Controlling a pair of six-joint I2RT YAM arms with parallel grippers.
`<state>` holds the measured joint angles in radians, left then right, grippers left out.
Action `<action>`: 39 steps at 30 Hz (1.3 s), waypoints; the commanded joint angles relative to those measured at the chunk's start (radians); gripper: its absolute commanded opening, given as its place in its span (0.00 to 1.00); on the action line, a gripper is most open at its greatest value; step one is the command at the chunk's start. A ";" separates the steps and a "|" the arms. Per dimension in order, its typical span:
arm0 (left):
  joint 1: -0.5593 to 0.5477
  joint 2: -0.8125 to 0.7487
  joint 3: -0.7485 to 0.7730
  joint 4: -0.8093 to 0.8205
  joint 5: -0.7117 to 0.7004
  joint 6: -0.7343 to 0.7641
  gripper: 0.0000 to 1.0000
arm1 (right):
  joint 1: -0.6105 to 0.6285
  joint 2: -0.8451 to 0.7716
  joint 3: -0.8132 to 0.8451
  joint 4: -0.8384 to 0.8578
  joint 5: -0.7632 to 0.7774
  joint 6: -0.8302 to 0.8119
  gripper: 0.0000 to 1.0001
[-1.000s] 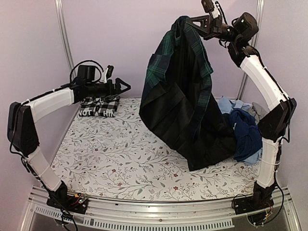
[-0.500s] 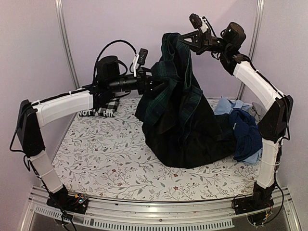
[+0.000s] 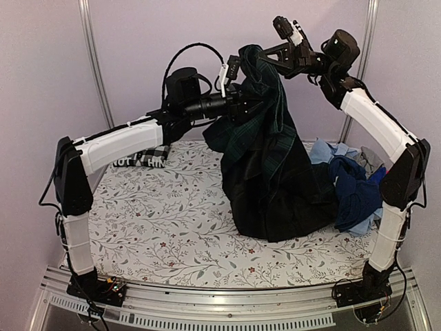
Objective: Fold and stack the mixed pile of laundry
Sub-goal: Pass from the right arm to the left, then place the crumpled skirt at the center of the board.
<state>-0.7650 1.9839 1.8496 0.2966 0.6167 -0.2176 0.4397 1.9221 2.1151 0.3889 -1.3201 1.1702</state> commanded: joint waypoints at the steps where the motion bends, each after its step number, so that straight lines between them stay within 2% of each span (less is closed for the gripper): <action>1: -0.022 -0.012 0.059 0.058 0.073 -0.009 0.06 | -0.007 -0.069 -0.058 0.035 0.013 -0.013 0.00; 2: -0.021 -0.015 0.087 0.040 0.074 -0.001 0.00 | -0.013 -0.080 -0.073 0.037 0.019 -0.019 0.00; 4: -0.018 -0.019 0.135 -0.002 0.069 0.011 0.00 | -0.031 -0.102 -0.117 0.036 0.037 -0.028 0.03; 5: -0.014 -0.026 0.151 -0.014 0.055 0.014 0.00 | -0.042 -0.119 -0.142 0.032 0.053 -0.035 0.12; 8: 0.016 -0.051 0.204 -0.045 -0.025 0.010 0.00 | -0.085 -0.163 -0.231 -0.034 0.101 -0.063 0.50; 9: 0.033 -0.062 0.226 -0.057 -0.051 0.007 0.00 | -0.098 -0.190 -0.256 -0.091 0.124 -0.104 0.58; 11: 0.065 -0.084 0.263 -0.052 -0.102 -0.003 0.00 | -0.120 -0.224 -0.308 -0.229 0.161 -0.186 0.65; 15: 0.117 -0.093 0.364 -0.047 -0.137 -0.021 0.00 | -0.134 -0.273 -0.374 -0.581 0.284 -0.426 0.66; 18: 0.138 -0.079 0.448 -0.055 -0.137 -0.041 0.00 | -0.137 -0.273 -0.405 -0.836 0.445 -0.614 0.65; 21: 0.146 -0.083 0.483 -0.054 -0.163 -0.035 0.00 | -0.143 -0.278 -0.479 -0.982 0.594 -0.731 0.64; 25: 0.171 -0.099 0.502 -0.043 -0.192 -0.040 0.00 | -0.161 -0.312 -0.583 -1.089 0.770 -0.802 0.63; 28: 0.192 -0.114 0.527 -0.075 -0.228 -0.010 0.00 | -0.209 -0.341 -0.676 -1.138 0.833 -0.834 0.62; 31: 0.219 -0.131 0.551 -0.125 -0.246 0.004 0.00 | -0.266 -0.373 -0.720 -1.124 0.822 -0.838 0.62; 34: 0.228 -0.164 0.567 -0.198 -0.314 0.073 0.00 | -0.268 -0.383 -0.677 -1.108 0.796 -0.847 0.62; 39: 0.237 -0.180 0.570 -0.228 -0.234 0.037 0.00 | -0.269 -0.341 -0.613 -1.066 0.699 -0.830 0.62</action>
<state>-0.5339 1.8572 2.3726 0.0563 0.3584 -0.1799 0.1627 1.5890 1.4448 -0.7216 -0.5526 0.3500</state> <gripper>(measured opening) 0.026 0.623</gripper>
